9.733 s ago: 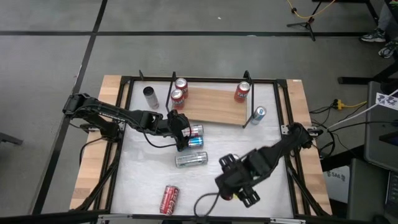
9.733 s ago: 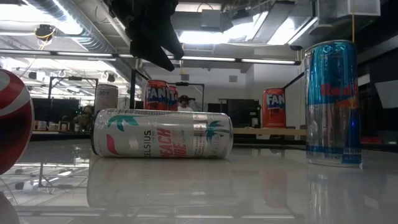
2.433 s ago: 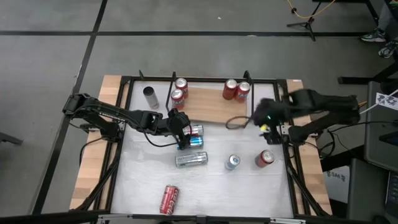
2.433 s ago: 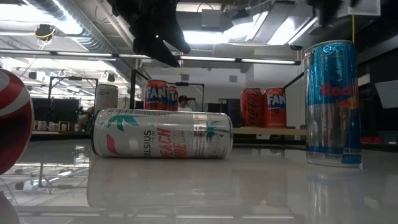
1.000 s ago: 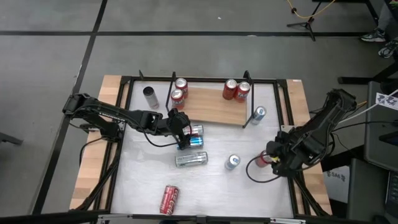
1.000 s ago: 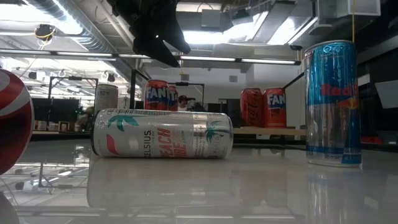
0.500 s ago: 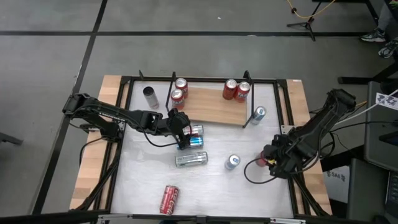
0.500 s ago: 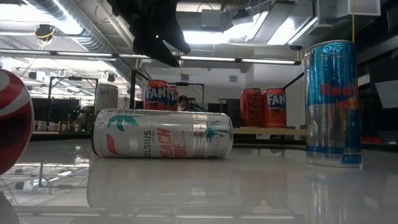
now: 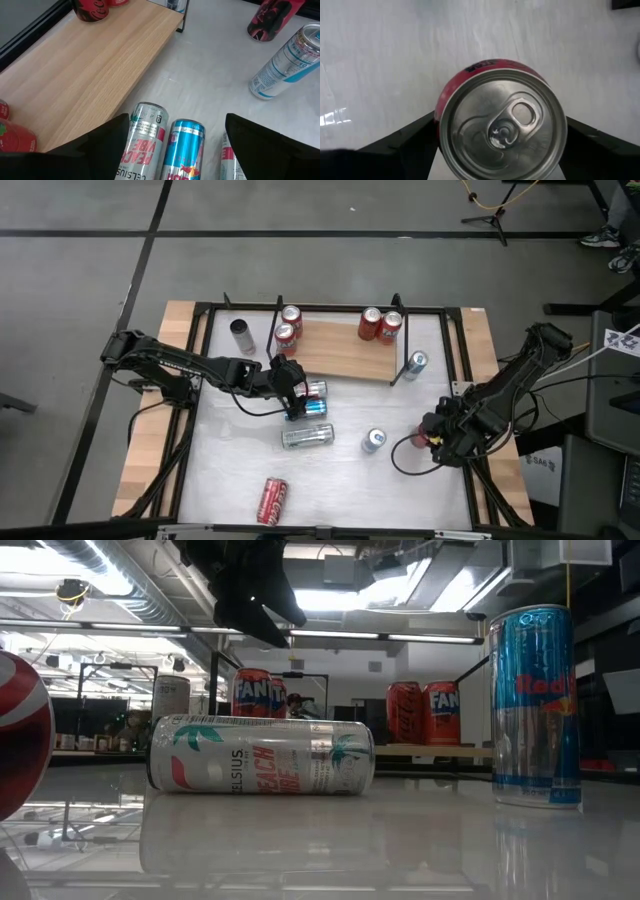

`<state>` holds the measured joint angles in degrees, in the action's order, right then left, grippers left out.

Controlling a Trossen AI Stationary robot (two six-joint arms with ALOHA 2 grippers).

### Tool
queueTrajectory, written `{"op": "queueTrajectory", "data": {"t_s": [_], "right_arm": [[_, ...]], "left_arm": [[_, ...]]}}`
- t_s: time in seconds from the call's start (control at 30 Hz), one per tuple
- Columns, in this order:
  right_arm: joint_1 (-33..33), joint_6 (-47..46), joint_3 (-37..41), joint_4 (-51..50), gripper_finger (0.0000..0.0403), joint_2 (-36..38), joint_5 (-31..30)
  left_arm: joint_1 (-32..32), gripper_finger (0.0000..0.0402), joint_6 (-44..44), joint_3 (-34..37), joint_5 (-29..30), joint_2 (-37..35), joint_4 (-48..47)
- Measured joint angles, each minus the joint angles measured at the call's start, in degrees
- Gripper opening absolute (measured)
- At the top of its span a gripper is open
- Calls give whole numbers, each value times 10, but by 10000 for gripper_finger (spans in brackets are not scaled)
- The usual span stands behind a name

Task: Place canned beverage on shelf
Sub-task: Put the top red-black soda can on the shelf aligned with the red-black soda can

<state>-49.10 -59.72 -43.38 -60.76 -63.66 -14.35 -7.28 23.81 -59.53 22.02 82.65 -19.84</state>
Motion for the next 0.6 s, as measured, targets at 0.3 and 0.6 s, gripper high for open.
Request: {"op": "queueTrajectory", "data": {"t_s": [0.3, 0.6], "right_arm": [[0, 1, 0, 10, 280, 0, -1], [0, 7, -30, 6, 280, 0, 40]], "left_arm": [[0, 323, 0, 0, 0, 0, 0], [0, 323, 1, 0, 0, 0, 0]]}}
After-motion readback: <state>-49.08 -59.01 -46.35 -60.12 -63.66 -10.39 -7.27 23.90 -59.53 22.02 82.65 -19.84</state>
